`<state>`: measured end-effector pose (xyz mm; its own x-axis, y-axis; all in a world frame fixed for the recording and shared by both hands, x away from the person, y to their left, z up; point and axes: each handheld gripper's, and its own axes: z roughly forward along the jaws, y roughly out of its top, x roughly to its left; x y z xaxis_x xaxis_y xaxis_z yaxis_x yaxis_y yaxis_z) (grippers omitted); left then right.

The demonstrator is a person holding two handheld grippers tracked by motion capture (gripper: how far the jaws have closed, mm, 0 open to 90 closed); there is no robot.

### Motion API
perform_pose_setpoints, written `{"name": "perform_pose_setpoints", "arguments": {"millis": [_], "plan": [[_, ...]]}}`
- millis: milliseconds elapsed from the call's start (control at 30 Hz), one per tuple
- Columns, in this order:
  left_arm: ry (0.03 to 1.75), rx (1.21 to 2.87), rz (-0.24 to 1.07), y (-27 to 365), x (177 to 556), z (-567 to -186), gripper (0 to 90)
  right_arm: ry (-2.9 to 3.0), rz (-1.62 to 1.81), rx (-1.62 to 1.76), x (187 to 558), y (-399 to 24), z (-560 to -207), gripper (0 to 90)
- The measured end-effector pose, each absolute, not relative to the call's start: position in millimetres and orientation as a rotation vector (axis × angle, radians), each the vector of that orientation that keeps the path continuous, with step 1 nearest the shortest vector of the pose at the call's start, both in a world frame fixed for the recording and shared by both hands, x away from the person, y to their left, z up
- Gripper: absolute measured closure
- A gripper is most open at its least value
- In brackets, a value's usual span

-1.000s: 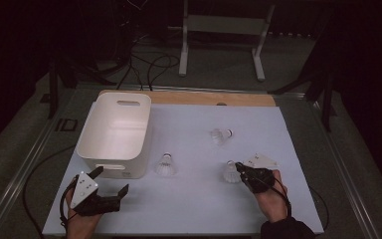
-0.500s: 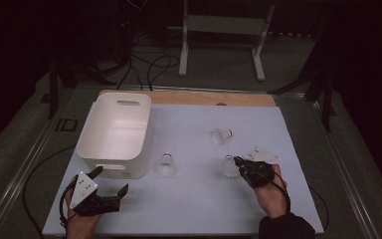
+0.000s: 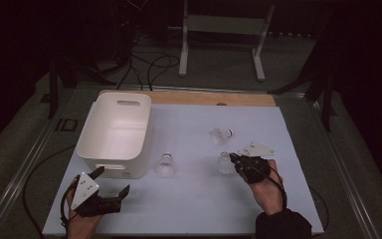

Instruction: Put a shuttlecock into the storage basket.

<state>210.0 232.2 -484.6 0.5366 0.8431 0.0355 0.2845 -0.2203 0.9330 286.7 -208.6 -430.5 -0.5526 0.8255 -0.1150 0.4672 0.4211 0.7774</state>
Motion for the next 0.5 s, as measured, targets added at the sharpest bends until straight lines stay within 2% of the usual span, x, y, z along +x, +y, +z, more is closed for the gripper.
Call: {"name": "perform_pose_setpoints", "arguments": {"millis": [500], "plan": [[0.941,1.774,0.696,232,210,-485,0.3,2.209,0.962,1.043,295,-191,-420,88.8]]}}
